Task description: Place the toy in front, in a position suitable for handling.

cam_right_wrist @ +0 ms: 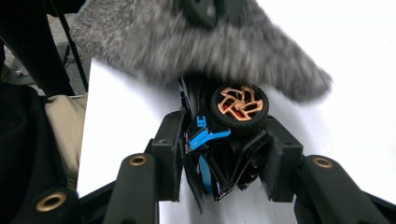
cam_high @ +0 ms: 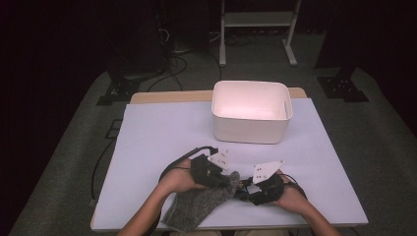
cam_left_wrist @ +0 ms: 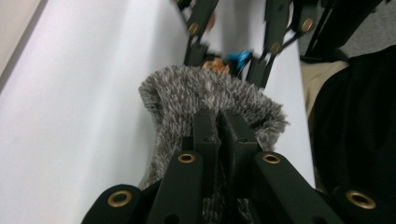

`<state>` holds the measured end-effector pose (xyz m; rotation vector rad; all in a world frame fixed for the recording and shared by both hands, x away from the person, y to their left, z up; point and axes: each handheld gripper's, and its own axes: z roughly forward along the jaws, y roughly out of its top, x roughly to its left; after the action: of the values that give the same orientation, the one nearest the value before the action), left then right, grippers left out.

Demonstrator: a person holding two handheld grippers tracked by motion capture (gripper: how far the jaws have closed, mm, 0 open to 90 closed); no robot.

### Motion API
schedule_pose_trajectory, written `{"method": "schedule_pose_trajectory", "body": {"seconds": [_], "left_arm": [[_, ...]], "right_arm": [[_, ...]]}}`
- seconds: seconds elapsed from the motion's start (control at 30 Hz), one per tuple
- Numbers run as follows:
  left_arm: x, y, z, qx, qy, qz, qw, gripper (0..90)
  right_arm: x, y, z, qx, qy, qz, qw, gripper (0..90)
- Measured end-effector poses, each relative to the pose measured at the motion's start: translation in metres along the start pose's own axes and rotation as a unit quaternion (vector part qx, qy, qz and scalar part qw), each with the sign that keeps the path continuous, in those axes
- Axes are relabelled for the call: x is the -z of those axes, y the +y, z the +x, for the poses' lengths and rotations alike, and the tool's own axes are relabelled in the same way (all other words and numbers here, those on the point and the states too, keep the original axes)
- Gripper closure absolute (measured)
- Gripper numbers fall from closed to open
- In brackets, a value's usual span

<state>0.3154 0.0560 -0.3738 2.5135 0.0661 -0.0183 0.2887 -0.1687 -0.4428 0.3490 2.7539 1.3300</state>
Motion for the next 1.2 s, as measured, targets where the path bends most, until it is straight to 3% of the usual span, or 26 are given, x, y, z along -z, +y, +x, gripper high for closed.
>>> {"method": "schedule_pose_trajectory", "body": {"seconds": [0.17,0.5,0.6,0.77,0.9,1.03,1.2], "left_arm": [[0.005,-0.006,0.003,0.012,0.004,-0.005,0.9999,83.5],[-0.017,0.023,0.000,-0.020,-0.021,-0.002,0.9996,86.1],[-0.018,0.025,0.002,-0.022,-0.020,0.001,0.9996,86.0],[-0.013,0.022,0.001,-0.016,-0.008,-0.009,0.9998,73.9],[-0.010,0.022,0.000,-0.011,-0.016,-0.018,0.9996,65.1],[-0.018,0.026,-0.001,-0.017,-0.011,-0.008,0.9998,61.2],[-0.026,0.026,0.002,-0.005,-0.011,-0.004,0.9999,61.5]], "right_arm": [[0.000,0.000,-0.001,-0.001,0.000,-0.001,1.0000,55.2],[0.000,0.000,-0.001,-0.003,0.002,-0.001,1.0000,55.1],[-0.001,-0.001,-0.001,-0.008,0.002,-0.001,1.0000,54.8],[-0.001,-0.001,-0.002,-0.010,0.003,-0.001,0.9999,54.8],[-0.001,-0.001,-0.002,-0.007,0.003,-0.001,1.0000,54.8],[-0.001,-0.001,-0.002,-0.008,0.002,-0.001,1.0000,54.7],[-0.001,-0.001,-0.001,-0.009,0.002,-0.001,1.0000,54.7]]}}
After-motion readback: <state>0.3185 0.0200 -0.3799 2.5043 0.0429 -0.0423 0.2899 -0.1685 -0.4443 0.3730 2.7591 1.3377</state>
